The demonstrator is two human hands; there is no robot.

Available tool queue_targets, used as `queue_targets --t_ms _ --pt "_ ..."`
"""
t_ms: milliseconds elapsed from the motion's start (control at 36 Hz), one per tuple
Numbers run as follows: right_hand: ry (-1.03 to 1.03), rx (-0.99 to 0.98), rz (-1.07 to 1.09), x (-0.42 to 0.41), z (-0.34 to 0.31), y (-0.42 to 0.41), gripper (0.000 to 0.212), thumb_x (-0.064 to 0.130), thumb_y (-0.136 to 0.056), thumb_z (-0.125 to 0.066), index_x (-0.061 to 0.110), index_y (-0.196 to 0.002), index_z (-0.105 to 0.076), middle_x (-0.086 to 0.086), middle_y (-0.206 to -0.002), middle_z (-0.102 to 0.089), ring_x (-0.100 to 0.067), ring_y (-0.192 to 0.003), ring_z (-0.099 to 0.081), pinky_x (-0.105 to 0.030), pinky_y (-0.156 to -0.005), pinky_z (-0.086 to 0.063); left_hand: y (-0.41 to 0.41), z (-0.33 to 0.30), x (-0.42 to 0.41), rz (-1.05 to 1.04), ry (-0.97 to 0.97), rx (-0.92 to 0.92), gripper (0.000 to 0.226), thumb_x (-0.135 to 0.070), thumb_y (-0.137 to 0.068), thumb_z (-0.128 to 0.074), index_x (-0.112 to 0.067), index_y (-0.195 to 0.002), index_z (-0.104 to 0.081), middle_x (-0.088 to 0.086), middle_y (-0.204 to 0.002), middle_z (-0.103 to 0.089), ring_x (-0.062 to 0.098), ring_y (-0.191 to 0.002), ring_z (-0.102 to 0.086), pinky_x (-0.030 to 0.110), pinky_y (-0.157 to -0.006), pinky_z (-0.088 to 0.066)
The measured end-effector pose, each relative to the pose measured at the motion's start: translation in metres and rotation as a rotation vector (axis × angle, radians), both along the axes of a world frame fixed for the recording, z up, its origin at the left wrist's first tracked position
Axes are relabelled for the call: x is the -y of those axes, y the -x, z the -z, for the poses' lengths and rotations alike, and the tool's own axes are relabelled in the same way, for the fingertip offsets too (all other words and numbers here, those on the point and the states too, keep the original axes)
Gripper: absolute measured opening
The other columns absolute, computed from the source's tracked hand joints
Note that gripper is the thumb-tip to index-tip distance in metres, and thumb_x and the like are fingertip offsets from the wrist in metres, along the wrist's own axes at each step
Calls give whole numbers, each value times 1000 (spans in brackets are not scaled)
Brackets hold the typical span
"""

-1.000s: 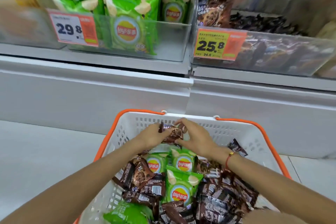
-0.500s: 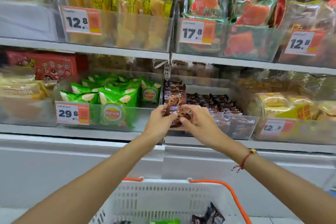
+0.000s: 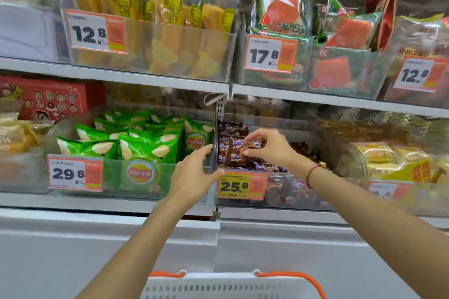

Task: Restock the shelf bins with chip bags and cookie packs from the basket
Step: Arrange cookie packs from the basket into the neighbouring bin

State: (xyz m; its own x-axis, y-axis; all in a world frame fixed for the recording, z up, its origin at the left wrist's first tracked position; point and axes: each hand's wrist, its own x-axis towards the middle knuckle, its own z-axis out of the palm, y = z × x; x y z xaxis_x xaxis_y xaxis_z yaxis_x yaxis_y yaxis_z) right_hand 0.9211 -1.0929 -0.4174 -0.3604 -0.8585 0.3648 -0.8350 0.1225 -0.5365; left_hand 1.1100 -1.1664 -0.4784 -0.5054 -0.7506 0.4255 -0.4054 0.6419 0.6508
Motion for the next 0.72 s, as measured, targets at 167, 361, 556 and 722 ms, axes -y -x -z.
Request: queue_targets --t_ms 167,361,556,722 --pt "36 -67 58 31 31 -6 32 30 -71 -83 28 -99 -67 2 -110 -69 -16 -104 -61 -31 -88 -48 -2 8 5 19 56 -60 62 -41 -81 -72 -33 -138 -48 -15 -126 -61 4 -110 -59 27 -90 -48" --pt "-29 -484 -6 31 24 -3 43 28 -77 -79 28 -118 -66 1 -115 -57 -20 -110 -52 -32 -83 -44 -5 14 6 46 42 -97 63 -35 -83 -72 -40 -139 -43 -19 -116 -62 1 -105 -57 23 -82 -44" --pt "-35 -521 -26 34 15 -6 40 34 -79 -76 31 -118 -66 5 -107 -67 -17 -100 -60 -30 -77 -45 -4 14 6 49 51 -113 62 -33 -84 -71 -38 -139 -44 -20 -121 -61 3 -105 -57 28 -83 -48" --pt "-8 -399 7 35 28 -4 35 38 -75 -79 38 -108 -69 10 -100 -69 -7 -85 -60 -24 -72 -43 -3 15 6 43 52 -102 62 -34 -84 -71 -38 -139 -44 -19 -120 -61 2 -106 -57 27 -83 -47"
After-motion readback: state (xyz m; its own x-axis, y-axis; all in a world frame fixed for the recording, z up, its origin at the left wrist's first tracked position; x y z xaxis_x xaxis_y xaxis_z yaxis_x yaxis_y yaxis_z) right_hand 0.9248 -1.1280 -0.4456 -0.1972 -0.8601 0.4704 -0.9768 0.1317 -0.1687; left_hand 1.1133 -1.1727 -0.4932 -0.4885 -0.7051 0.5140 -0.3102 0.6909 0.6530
